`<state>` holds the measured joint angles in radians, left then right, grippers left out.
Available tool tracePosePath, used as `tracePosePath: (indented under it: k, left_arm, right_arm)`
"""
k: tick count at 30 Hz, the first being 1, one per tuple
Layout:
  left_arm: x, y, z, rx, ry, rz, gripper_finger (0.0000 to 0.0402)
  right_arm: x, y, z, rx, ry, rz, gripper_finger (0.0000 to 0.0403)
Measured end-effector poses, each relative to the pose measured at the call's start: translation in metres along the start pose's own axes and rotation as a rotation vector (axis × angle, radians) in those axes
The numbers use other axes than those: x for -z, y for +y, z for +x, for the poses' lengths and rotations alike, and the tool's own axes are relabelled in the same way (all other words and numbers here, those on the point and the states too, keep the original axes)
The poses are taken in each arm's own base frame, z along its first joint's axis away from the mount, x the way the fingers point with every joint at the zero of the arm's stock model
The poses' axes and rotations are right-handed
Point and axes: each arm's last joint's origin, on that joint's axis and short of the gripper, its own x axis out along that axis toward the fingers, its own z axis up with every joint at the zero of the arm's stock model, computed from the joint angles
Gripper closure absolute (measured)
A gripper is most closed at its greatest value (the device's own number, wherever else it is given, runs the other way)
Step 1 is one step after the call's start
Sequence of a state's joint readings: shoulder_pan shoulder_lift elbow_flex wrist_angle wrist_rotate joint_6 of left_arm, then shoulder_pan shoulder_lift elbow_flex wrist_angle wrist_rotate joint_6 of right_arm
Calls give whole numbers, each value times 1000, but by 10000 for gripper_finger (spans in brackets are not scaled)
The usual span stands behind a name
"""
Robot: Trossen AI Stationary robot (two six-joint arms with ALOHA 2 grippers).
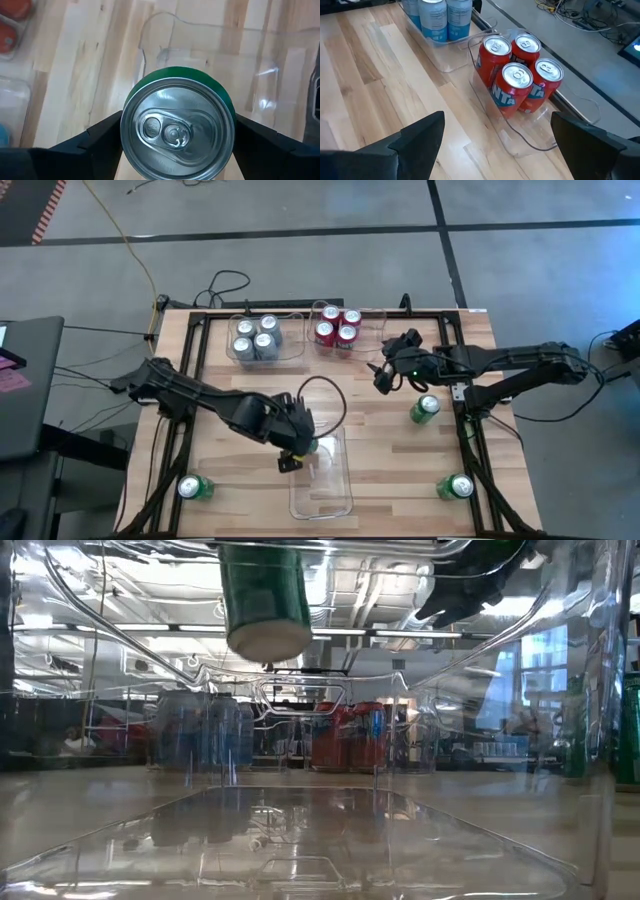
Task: Sort soda cans
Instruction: Put the top left green soda can into the bottom transparent bin
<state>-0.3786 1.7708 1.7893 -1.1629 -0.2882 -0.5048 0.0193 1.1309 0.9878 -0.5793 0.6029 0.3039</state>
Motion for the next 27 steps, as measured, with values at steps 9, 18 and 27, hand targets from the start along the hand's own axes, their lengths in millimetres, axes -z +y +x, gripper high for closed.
tracePosePath:
  k: [9,18,27]
  left_arm:
    - [0,-12,33,-38,69,82,96]
    - [4,-23,75,-83,159,148,95]
    - [7,-22,91,-106,174,132,94]
  right_arm:
    - [0,0,1,4,-5,17,23]
    - [0,0,1,4,-3,15,23]
    - [2,-1,1,10,13,1,23]
